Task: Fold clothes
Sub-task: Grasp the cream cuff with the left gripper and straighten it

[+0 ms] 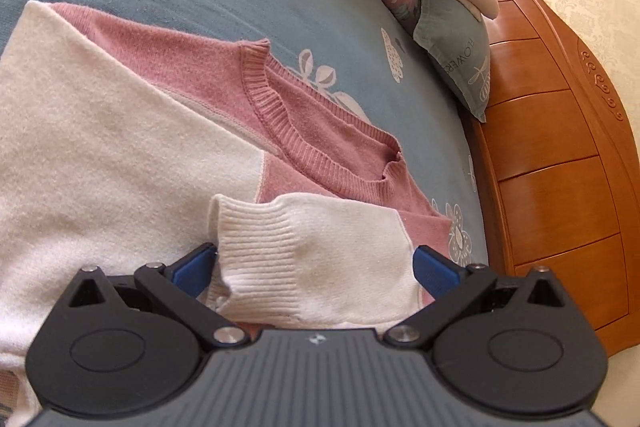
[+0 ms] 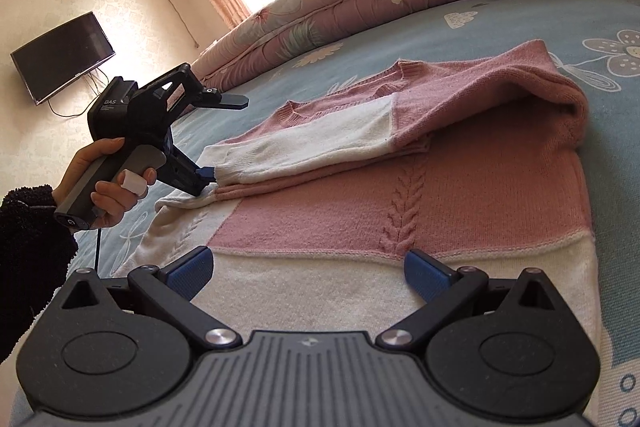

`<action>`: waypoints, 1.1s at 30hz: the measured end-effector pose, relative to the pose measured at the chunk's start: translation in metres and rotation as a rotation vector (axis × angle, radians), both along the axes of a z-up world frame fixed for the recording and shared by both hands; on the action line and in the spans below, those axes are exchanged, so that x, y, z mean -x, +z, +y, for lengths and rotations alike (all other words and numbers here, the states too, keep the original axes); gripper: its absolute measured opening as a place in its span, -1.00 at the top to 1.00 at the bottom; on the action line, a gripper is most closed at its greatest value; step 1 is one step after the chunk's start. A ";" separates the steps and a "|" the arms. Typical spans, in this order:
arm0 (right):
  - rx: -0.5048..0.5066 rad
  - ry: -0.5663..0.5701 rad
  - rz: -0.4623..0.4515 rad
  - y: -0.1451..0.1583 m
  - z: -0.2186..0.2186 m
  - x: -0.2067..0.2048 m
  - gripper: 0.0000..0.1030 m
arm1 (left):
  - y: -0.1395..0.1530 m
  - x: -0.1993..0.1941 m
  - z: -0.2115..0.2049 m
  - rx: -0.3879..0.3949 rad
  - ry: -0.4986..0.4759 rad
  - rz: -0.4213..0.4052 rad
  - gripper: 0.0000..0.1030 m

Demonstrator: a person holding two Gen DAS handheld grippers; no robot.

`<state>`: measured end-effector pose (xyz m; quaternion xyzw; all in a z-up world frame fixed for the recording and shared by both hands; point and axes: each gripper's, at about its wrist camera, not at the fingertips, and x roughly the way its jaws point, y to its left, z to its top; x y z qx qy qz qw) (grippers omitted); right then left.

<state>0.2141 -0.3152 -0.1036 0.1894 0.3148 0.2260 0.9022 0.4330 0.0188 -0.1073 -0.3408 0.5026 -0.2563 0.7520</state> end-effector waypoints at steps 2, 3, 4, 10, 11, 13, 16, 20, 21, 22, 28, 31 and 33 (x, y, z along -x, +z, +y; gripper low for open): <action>-0.004 0.001 0.001 0.000 -0.001 0.000 -1.00 | -0.005 0.008 0.009 0.047 -0.017 -0.006 -0.99; -0.005 0.001 0.002 0.000 -0.001 0.000 -1.00 | -0.008 0.010 0.012 0.067 -0.018 -0.009 -0.99; -0.005 -0.001 0.002 0.000 -0.001 0.000 -1.00 | -0.009 0.008 0.013 0.075 -0.009 -0.002 -0.99; 0.005 -0.002 -0.002 0.001 0.001 0.001 -1.00 | 0.000 -0.024 -0.021 -0.050 -0.025 0.004 -0.98; 0.003 -0.002 -0.003 0.000 0.000 0.001 -1.00 | 0.003 -0.023 -0.025 -0.083 -0.044 -0.008 -0.97; -0.001 -0.001 -0.001 0.000 0.000 0.001 -1.00 | 0.007 -0.014 -0.027 -0.127 -0.071 -0.032 -0.94; 0.006 0.000 0.000 0.001 0.000 0.001 -1.00 | 0.010 0.002 -0.016 -0.171 -0.048 -0.046 -0.50; 0.032 0.002 -0.002 0.002 0.004 0.002 -1.00 | 0.014 0.007 -0.014 -0.256 -0.013 -0.037 0.09; 0.033 0.002 -0.002 0.002 0.004 0.002 -1.00 | 0.017 0.008 -0.018 -0.290 -0.017 -0.048 0.26; 0.032 0.001 -0.001 0.002 0.004 0.002 -1.00 | 0.020 0.009 -0.022 -0.325 -0.022 -0.060 0.37; -0.001 -0.006 0.008 0.001 0.000 0.001 -1.00 | 0.045 0.016 -0.039 -0.430 -0.050 -0.167 0.71; -0.016 -0.009 0.013 0.001 -0.001 0.001 -1.00 | 0.055 0.013 -0.035 -0.473 -0.023 -0.191 0.71; -0.022 -0.011 0.016 0.001 -0.002 0.001 -1.00 | 0.055 0.009 -0.030 -0.496 -0.005 -0.182 0.71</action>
